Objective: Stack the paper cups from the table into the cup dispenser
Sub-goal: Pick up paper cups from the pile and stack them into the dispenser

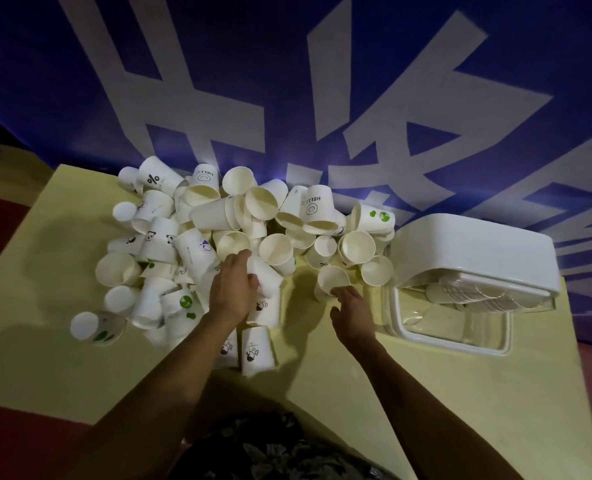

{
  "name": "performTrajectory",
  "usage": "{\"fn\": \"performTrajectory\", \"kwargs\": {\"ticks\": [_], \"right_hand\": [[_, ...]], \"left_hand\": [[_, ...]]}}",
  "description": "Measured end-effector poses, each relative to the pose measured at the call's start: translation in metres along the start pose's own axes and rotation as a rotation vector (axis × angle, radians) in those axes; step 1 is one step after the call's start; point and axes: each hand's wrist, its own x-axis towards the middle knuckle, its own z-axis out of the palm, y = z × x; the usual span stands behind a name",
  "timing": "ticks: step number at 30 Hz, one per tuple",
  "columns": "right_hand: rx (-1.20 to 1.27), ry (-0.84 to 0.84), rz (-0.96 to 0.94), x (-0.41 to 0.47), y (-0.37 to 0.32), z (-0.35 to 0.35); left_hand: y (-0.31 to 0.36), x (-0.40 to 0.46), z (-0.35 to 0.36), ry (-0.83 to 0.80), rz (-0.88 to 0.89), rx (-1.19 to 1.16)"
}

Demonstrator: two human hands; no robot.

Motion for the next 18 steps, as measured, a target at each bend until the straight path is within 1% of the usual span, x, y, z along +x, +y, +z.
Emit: {"fn": "performTrajectory", "kwargs": {"ticks": [3, 7, 10, 14, 18], "right_hand": [[0.032, 0.150, -0.028, -0.011, -0.003, 0.000], [0.088, 0.243, -0.063, -0.033, -0.001, -0.006], [0.140, 0.319, -0.067, -0.052, 0.006, -0.012], [0.188, 0.428, -0.015, -0.077, 0.022, -0.026], [0.284, 0.555, 0.095, -0.097, 0.046, -0.047]], "left_hand": [[-0.001, -0.004, 0.001, 0.004, 0.032, -0.025], [0.006, -0.022, 0.000, 0.023, 0.089, -0.095], [0.016, -0.043, 0.003, 0.050, 0.172, -0.174], [0.045, -0.066, 0.016, 0.001, 0.289, -0.256], [0.085, -0.079, 0.035, -0.084, 0.444, -0.312]]}}
